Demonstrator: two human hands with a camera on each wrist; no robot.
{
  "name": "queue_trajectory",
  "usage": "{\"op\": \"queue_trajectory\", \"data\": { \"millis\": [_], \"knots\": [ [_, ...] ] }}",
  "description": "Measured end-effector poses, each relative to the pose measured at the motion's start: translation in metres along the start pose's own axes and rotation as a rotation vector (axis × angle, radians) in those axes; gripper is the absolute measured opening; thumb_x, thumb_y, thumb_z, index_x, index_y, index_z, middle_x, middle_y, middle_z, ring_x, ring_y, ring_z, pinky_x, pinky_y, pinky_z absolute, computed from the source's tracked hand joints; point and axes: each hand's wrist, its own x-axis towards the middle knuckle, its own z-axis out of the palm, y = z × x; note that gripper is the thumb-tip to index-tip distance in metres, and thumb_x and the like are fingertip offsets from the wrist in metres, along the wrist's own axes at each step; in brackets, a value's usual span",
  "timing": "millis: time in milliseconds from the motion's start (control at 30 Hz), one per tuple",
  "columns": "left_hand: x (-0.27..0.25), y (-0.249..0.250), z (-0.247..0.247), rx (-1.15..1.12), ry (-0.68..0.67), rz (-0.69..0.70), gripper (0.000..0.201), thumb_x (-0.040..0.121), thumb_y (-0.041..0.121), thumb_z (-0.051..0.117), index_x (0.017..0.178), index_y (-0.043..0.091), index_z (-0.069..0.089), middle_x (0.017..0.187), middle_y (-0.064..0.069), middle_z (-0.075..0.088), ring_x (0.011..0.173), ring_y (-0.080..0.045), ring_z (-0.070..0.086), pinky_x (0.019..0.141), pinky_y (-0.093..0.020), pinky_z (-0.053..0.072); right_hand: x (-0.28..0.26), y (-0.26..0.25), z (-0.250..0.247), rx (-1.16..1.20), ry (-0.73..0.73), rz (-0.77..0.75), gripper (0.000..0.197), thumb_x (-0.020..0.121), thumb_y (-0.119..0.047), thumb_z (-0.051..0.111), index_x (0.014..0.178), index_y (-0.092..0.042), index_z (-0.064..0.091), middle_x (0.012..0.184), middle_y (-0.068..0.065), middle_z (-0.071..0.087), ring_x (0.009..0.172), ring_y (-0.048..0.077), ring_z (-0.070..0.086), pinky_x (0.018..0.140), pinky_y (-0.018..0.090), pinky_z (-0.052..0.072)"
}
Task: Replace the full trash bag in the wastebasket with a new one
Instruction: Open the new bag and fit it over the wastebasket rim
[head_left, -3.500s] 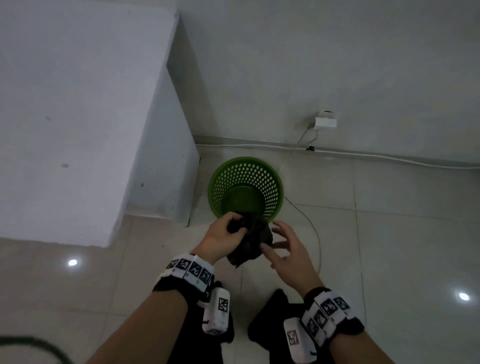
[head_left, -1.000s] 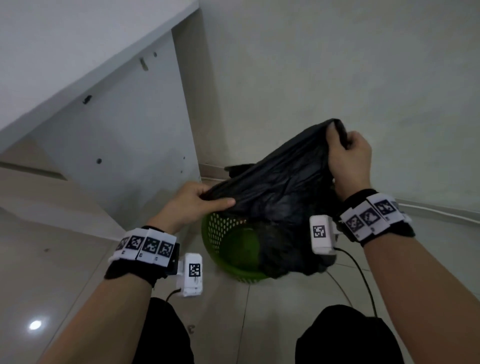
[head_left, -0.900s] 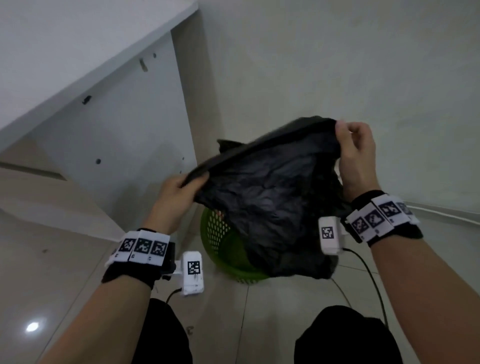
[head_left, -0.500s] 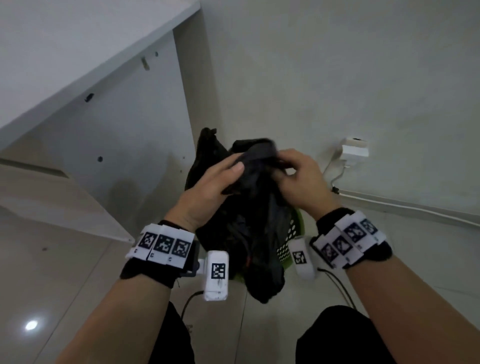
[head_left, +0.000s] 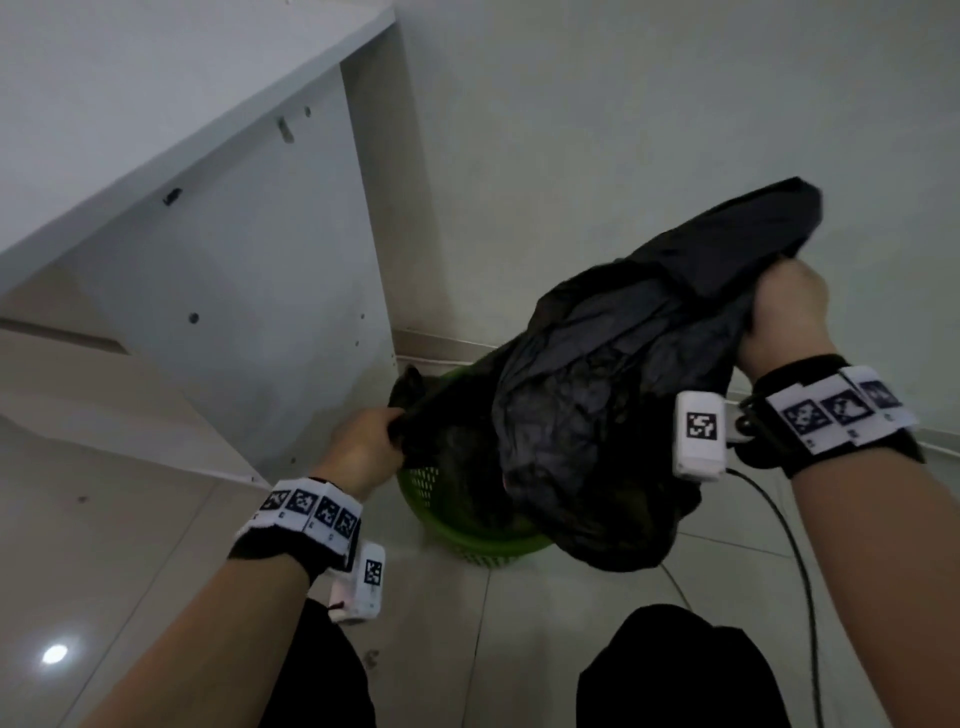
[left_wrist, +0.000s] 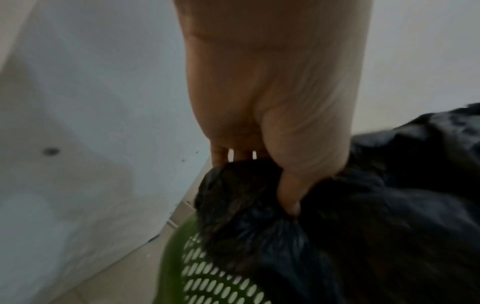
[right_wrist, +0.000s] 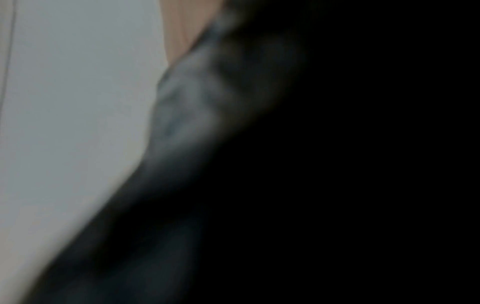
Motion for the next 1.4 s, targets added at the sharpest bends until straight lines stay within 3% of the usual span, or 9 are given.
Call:
{"op": "queue_trajectory", "data": {
  "millis": [167, 233, 367, 567, 733, 967, 1133, 1267, 1400],
  "knots": [
    [-0.005, 0.038, -0.006, -0.441, 0.146, 0.14, 0.075, 0.08, 0.047, 0.067, 0.149, 0.033, 0.041, 0.158, 0.007, 0.037, 0.149, -0.014, 0.027, 0.123, -0.04, 0.024, -0.016, 0.005, 0.016, 0.363, -0.059, 0.067, 0.015, 0.095, -0.019, 0.046, 0.091, -0.023, 0.06, 0.097, 0.004, 0.068, 0.102, 0.035, 0.067, 0.073, 0.031, 0.056],
    [-0.015, 0.081, 0.0, -0.558, 0.005, 0.235, 0.072, 0.083, 0.06, 0.066, 0.147, 0.034, 0.045, 0.153, 0.012, 0.043, 0.144, -0.009, 0.036, 0.12, -0.037, 0.029, -0.027, 0.005, 0.04, 0.526, -0.214, 0.175, 0.017, 0.097, -0.018, 0.044, 0.091, -0.02, 0.06, 0.089, 0.003, 0.065, 0.083, 0.022, 0.068, 0.088, 0.039, 0.054],
    [-0.018, 0.116, 0.013, -0.309, -0.058, 0.197, 0.048, 0.085, 0.046, 0.073, 0.127, 0.023, 0.065, 0.119, 0.005, 0.07, 0.116, -0.019, 0.064, 0.101, -0.032, 0.049, -0.034, 0.004, 0.051, 0.809, -0.429, 0.196, 0.032, 0.1, -0.021, 0.044, 0.122, -0.004, 0.061, 0.115, 0.014, 0.07, 0.106, 0.028, 0.068, 0.093, 0.039, 0.054],
    [-0.023, 0.125, -0.024, -1.37, -0.06, -0.012, 0.039, 0.097, 0.017, 0.039, 0.092, 0.007, 0.077, 0.09, -0.01, 0.078, 0.079, -0.025, 0.074, 0.082, -0.036, 0.056, -0.046, 0.061, 0.051, 0.415, -0.584, -0.022, 0.068, 0.08, -0.003, 0.053, 0.145, -0.023, 0.044, 0.119, 0.0, 0.067, 0.119, 0.027, 0.054, 0.108, 0.06, 0.036],
    [-0.034, 0.14, -0.024, -1.11, -0.069, -0.033, 0.031, 0.094, 0.02, 0.049, 0.101, 0.005, 0.075, 0.101, -0.012, 0.077, 0.094, -0.026, 0.073, 0.094, -0.039, 0.055, -0.077, 0.062, 0.098, -0.096, -0.839, -0.116, 0.038, 0.087, -0.008, 0.062, 0.124, -0.013, 0.062, 0.123, 0.002, 0.065, 0.116, 0.023, 0.06, 0.103, 0.042, 0.049],
    [-0.019, 0.085, -0.092, -0.822, 0.287, 0.045, 0.024, 0.083, 0.041, 0.057, 0.089, 0.031, 0.078, 0.119, -0.008, 0.072, 0.11, -0.025, 0.067, 0.105, -0.045, 0.049, -0.031, 0.077, 0.075, -0.124, -0.143, 0.013, 0.034, 0.085, -0.009, 0.056, 0.118, -0.008, 0.064, 0.109, 0.011, 0.067, 0.106, 0.027, 0.063, 0.086, 0.035, 0.05],
    [-0.019, 0.083, -0.085, -0.819, 0.297, -0.119, 0.015, 0.081, 0.03, 0.065, 0.093, 0.024, 0.07, 0.111, -0.011, 0.073, 0.099, -0.029, 0.07, 0.097, -0.048, 0.055, -0.038, 0.106, 0.085, -0.366, -0.702, 0.334, 0.055, 0.08, -0.021, 0.062, 0.133, -0.022, 0.047, 0.122, 0.008, 0.062, 0.103, 0.028, 0.063, 0.083, 0.046, 0.059],
    [-0.025, 0.086, -0.068, -0.82, 0.071, -0.163, 0.027, 0.097, 0.024, 0.059, 0.12, 0.012, 0.066, 0.113, -0.013, 0.074, 0.096, -0.027, 0.072, 0.086, -0.034, 0.058, -0.032, 0.086, 0.066, 0.012, -0.642, 0.363, 0.036, 0.094, -0.002, 0.051, 0.129, -0.011, 0.051, 0.109, 0.014, 0.069, 0.083, 0.036, 0.071, 0.078, 0.05, 0.06],
    [-0.037, 0.094, -0.068, -1.071, -0.052, -0.159, 0.033, 0.099, 0.034, 0.052, 0.108, 0.011, 0.074, 0.103, -0.007, 0.078, 0.084, -0.021, 0.076, 0.072, -0.03, 0.063, -0.049, 0.074, 0.067, -0.009, -0.696, 0.295, 0.053, 0.085, -0.045, 0.072, 0.128, -0.02, 0.056, 0.115, 0.002, 0.069, 0.084, 0.024, 0.072, 0.067, 0.038, 0.061]
  ]
}}
